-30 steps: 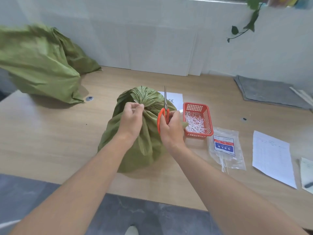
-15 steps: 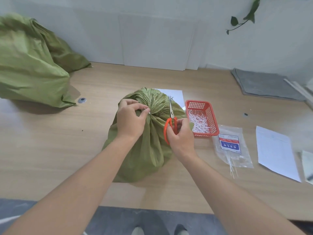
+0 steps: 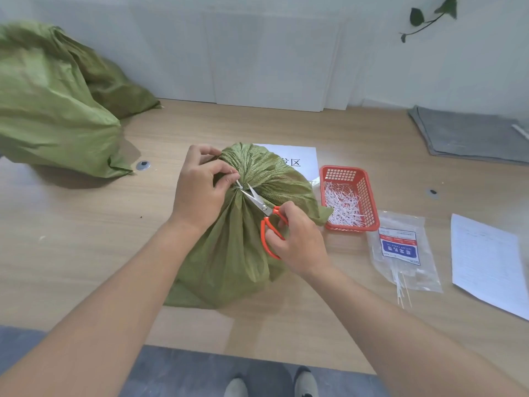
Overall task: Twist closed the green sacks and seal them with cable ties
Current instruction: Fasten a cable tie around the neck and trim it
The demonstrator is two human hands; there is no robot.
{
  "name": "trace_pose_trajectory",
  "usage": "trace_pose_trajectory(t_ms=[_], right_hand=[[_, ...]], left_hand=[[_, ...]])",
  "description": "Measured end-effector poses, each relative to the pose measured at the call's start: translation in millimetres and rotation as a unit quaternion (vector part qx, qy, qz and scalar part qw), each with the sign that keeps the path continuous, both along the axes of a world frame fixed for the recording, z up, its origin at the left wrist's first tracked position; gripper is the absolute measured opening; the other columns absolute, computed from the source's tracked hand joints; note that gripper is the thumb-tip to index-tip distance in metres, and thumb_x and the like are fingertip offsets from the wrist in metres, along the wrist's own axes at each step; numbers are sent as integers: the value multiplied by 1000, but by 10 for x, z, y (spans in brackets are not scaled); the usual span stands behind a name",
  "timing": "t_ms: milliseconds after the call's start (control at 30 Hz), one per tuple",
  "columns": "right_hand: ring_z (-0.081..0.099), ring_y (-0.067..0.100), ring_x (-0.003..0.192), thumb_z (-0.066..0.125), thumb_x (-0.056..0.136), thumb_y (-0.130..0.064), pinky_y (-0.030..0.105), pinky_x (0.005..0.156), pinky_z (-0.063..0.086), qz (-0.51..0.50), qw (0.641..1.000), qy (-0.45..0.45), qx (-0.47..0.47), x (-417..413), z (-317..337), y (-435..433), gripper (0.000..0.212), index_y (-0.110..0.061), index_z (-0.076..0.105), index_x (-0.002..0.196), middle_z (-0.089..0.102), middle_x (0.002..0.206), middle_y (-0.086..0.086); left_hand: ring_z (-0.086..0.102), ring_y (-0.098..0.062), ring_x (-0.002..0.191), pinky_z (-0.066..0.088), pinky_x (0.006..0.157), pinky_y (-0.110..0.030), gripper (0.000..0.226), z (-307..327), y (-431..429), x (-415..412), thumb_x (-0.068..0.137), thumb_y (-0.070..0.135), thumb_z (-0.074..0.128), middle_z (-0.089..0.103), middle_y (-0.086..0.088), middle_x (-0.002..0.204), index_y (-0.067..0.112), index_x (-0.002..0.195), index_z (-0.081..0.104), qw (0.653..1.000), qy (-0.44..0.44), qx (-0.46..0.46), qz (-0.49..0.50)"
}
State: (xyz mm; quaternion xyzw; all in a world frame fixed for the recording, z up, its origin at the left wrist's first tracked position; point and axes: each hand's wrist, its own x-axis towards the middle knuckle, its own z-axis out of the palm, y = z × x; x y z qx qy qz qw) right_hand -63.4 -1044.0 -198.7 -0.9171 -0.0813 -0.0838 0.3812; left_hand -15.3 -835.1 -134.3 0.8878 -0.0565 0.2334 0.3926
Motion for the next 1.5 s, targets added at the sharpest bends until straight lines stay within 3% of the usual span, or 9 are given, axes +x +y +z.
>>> trace_pose_trajectory(t_ms=[100,300,433,567,767,1000,1200,1333,1500], right_hand=[[47,11,73,67,89,-40,31,60,40,12,1000,-7,-2,64,14,-29,29,-27,41,86,50,79,-11],[51,13,76,65,91,-36,40,64,50,36,999,-2,2,151,55,-26,29,-29,38,84,50,80,-12],[51,11,77,65,91,-34,40,66,51,43,999,-2,3,190,69,-20,26,-30,39,85,52,81,-13],[49,11,74,65,91,-33,39,63,48,44,999,-9,1,211,103,-24,28,-30,38,83,50,77,-14],[48,14,67,68,91,-33,38,58,43,51,998,-28,-23,215,149,-38,29,-28,40,83,49,71,-13],[42,22,56,72,88,-26,42,54,41,44,998,-38,-34,173,119,-72,31,-17,43,79,42,57,-9],[59,11,59,78,87,-25,33,58,54,-26,991,18,133,86,143,-70,22,-18,59,79,67,67,-5],[68,16,63,80,89,-35,35,58,57,-101,960,67,254,63,199,-135,23,-17,68,83,73,71,2],[73,21,74,77,90,-44,32,67,58,-155,942,73,288,54,147,-389,26,-19,75,86,76,76,2]], left_hand=[[55,-14,112,51,100,-36,5,21,-37,2,85,15,81,55,-11,122,10,88,80,1000,-12,13,-3],[53,-15,117,36,104,-12,9,61,-58,32,84,18,82,55,-8,122,10,88,81,1000,-13,24,-5],[52,-14,116,33,104,-6,9,85,-54,36,83,17,83,57,-9,121,9,87,81,999,-23,24,-8],[52,-14,118,33,106,-9,10,91,-57,43,83,18,83,56,-8,121,10,87,81,999,-21,24,-14],[57,-21,115,45,104,-31,9,92,-65,37,82,17,84,51,2,116,9,85,81,1000,-18,17,-15],[61,-15,101,57,82,-38,11,153,-118,-3,81,22,85,53,4,108,14,81,79,999,17,-44,4],[66,-16,83,57,71,-19,6,241,-247,-32,86,24,81,57,4,100,21,89,78,994,11,-112,11],[62,-6,73,52,68,-21,11,234,-404,-36,91,28,77,62,5,94,17,89,78,992,30,-124,3],[55,3,58,41,60,-9,18,186,-726,-35,95,31,71,65,4,85,14,95,77,988,66,-139,-23]])
